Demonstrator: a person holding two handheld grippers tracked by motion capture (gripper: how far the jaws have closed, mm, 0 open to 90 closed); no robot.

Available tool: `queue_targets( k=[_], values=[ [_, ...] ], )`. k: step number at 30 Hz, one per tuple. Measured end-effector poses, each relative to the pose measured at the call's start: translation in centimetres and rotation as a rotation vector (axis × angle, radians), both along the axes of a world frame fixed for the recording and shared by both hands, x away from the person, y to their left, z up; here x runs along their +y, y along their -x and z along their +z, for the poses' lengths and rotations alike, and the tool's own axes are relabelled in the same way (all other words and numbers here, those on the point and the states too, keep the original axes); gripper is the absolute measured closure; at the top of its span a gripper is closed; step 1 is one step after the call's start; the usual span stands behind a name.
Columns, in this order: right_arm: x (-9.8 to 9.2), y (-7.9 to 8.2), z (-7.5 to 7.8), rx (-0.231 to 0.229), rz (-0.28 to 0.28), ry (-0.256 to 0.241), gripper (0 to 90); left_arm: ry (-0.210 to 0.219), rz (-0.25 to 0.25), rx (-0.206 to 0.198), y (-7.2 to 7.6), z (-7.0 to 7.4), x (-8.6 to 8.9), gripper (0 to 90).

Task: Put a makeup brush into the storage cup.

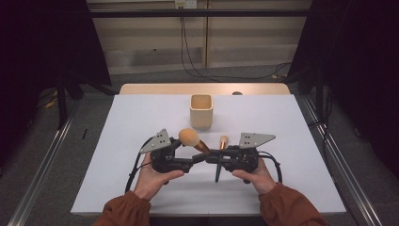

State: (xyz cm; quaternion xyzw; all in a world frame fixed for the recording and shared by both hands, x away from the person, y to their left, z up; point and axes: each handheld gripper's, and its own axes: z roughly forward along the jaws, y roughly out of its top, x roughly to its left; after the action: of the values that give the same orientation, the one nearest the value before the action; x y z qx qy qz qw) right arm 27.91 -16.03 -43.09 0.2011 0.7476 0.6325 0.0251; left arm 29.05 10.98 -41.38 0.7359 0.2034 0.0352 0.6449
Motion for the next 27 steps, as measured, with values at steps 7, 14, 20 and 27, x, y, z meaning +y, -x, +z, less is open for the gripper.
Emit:
queue_targets(
  k=[7,14,20,27],
  values=[
    [-0.05,0.01,-0.03,-0.006,-0.004,-0.004,75.2,0.016,-0.018,0.018,-0.17,-0.20,-0.44,39.9],
    [-0.07,0.00,-0.15,-0.003,-0.003,-0.005,75.2,0.059,-0.042,0.047,-0.23,-0.25,-0.80,55.5],
    [-0.04,0.04,-0.13,-0.003,0.005,-0.005,75.1,0.086,-0.048,0.061,-0.28,-0.14,-0.91,57.7],
    [0.21,0.06,-0.22,0.004,0.018,-0.008,74.7,0.100,-0.062,0.082,-0.26,0.05,-0.75,62.6]
  ],
)
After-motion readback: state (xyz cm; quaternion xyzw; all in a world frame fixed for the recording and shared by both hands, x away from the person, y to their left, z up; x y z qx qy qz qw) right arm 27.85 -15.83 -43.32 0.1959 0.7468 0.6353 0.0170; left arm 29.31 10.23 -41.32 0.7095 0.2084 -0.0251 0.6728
